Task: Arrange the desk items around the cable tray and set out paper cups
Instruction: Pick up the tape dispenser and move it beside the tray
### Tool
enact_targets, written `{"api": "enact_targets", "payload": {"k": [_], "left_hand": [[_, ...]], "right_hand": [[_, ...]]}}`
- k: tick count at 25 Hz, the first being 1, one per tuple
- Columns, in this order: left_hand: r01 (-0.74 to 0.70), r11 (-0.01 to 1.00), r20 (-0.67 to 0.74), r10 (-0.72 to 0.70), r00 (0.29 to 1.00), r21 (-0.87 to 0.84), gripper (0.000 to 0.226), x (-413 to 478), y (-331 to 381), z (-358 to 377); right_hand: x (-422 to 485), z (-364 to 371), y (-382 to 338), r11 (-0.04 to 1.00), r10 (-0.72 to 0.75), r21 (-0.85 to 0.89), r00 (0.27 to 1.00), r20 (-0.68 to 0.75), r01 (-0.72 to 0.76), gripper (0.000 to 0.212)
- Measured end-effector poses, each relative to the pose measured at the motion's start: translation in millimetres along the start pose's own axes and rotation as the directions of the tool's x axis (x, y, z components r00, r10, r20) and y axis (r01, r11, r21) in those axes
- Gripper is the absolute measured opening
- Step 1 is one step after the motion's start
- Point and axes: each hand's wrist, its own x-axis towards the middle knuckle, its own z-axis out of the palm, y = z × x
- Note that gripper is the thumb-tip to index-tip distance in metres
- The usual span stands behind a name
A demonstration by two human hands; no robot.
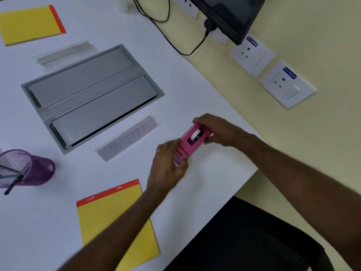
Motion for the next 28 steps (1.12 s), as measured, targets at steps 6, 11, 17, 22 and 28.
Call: {"api": "enact_targets", "payload": {"k": [6, 11, 17, 22, 28], "left_hand": [[-0.081, 0.996, 0.040, 0.079, 0.996, 0.046, 0.052, 130, 8, -24], [-0.087, 0.995, 0.020, 0.086, 0.996, 0.038, 0.049, 193, 2, -17], [-0.013, 0.999, 0.015, 0.013, 1.000, 0.034, 0.044, 224, -10, 3], [-0.023, 0.999, -0.027, 0.024, 0.999, 0.025, 0.038, 228, -24, 14], [-0.012, 0.998, 0.002, 0.011, 1.000, 0.058, 0.025, 235, -21, 16]], "right_hand": [[65, -53, 44, 0.987, 0.139, 0.099, 0.980, -0.145, -0.125, 0.076], [115, -69, 68, 0.985, 0.153, 0.102, 0.971, -0.185, -0.136, 0.068], [143, -52, 78, 0.988, 0.155, 0.043, 0.943, -0.294, -0.149, 0.050], [144, -36, 86, 0.990, 0.143, 0.033, 0.931, -0.337, -0.140, 0.060], [154, -35, 88, 0.980, 0.149, -0.080, 0.943, -0.296, -0.180, 0.068]]}}
